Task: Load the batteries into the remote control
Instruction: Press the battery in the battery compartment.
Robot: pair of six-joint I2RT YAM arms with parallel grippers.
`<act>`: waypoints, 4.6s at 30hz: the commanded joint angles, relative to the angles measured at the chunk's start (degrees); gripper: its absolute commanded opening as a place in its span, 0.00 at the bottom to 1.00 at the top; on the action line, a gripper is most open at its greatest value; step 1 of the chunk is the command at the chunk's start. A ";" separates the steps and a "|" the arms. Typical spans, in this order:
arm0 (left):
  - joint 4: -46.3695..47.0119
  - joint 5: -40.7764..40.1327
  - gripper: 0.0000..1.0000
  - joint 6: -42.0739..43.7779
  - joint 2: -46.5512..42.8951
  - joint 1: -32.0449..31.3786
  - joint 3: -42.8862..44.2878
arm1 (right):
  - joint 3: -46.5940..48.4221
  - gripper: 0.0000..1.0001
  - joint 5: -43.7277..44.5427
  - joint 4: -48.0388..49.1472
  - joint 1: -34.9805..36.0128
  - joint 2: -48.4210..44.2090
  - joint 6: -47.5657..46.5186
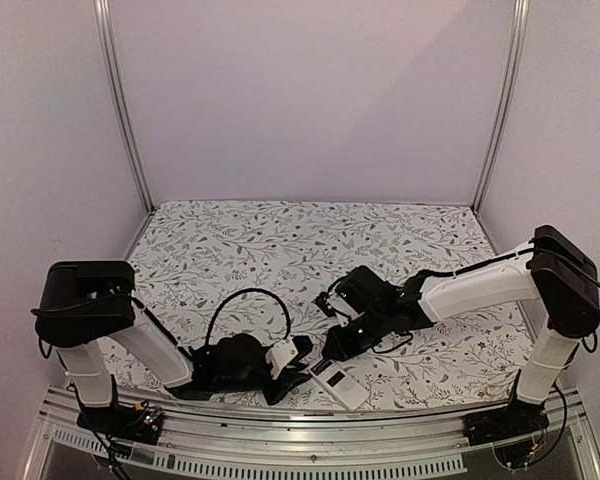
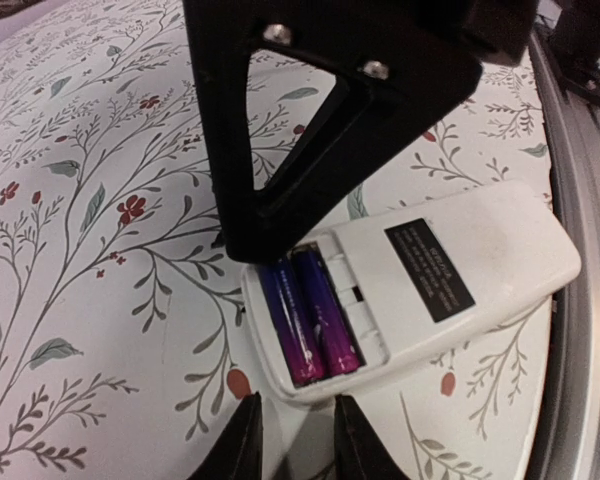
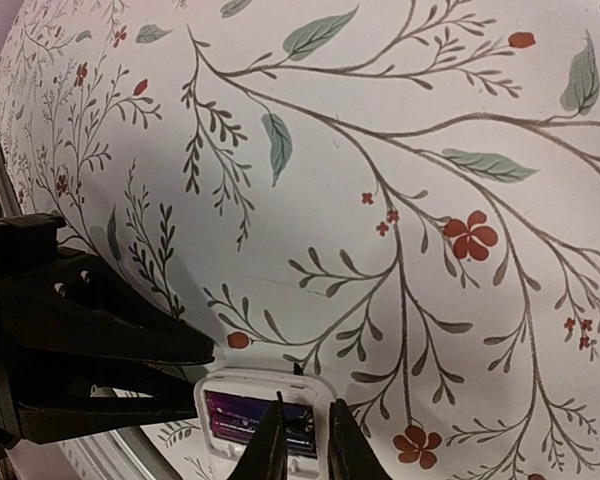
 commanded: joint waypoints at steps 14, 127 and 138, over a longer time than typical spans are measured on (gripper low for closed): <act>-1.81 -0.93 0.24 -0.18 1.30 0.34 -0.29 | -1.23 0.08 -2.14 0.44 0.65 0.98 0.39; -2.53 -1.57 0.24 -0.37 1.13 0.47 -0.16 | -0.69 0.09 -3.58 -11.25 3.15 2.98 0.86; -2.69 -1.57 0.25 -0.22 0.99 0.46 -0.22 | -1.80 0.09 -1.91 -12.65 3.35 4.83 1.64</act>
